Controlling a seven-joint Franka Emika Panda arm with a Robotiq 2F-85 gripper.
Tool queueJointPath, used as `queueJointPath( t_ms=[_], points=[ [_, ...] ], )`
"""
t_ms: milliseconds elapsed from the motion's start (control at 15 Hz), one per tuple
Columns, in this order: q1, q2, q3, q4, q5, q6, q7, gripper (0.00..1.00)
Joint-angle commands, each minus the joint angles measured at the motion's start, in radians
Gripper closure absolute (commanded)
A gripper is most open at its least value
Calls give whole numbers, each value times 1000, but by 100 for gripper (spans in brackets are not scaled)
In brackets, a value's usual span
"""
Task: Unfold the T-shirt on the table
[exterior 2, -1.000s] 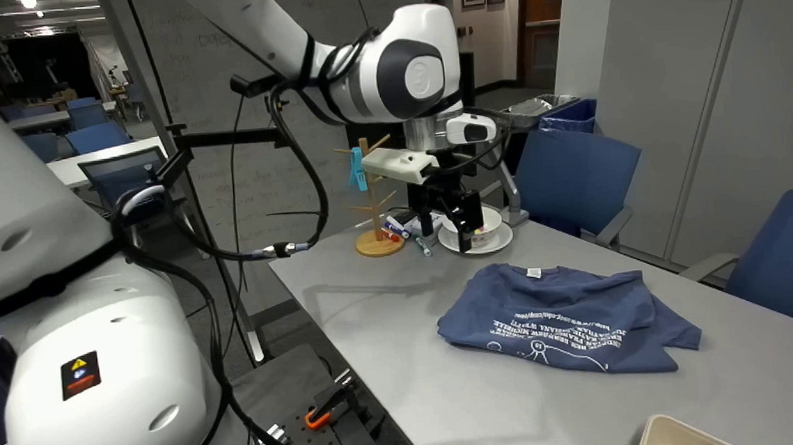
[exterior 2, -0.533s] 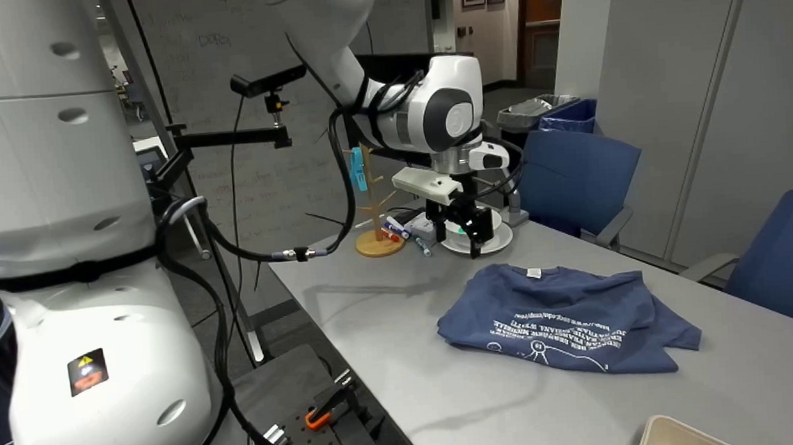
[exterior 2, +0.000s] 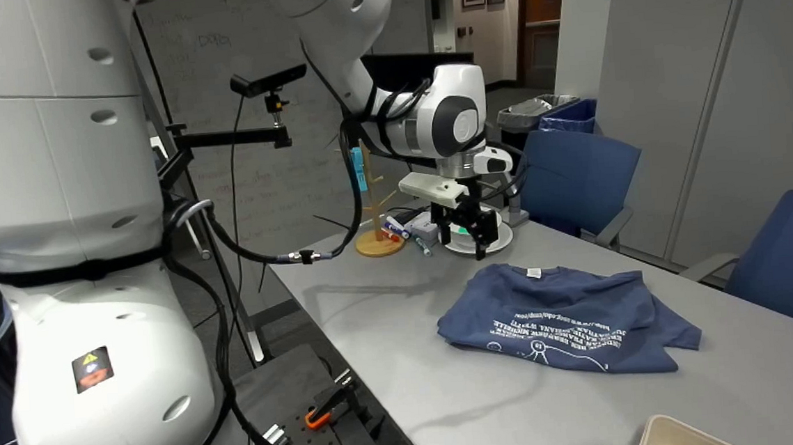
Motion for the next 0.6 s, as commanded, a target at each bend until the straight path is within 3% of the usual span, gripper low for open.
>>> queueJointPath(
  t_ms=[0,533],
  points=[
    [49,105,-31,79,-71,51,34,0],
    [130,346,-78,282,-151,103,-18,0]
  ],
)
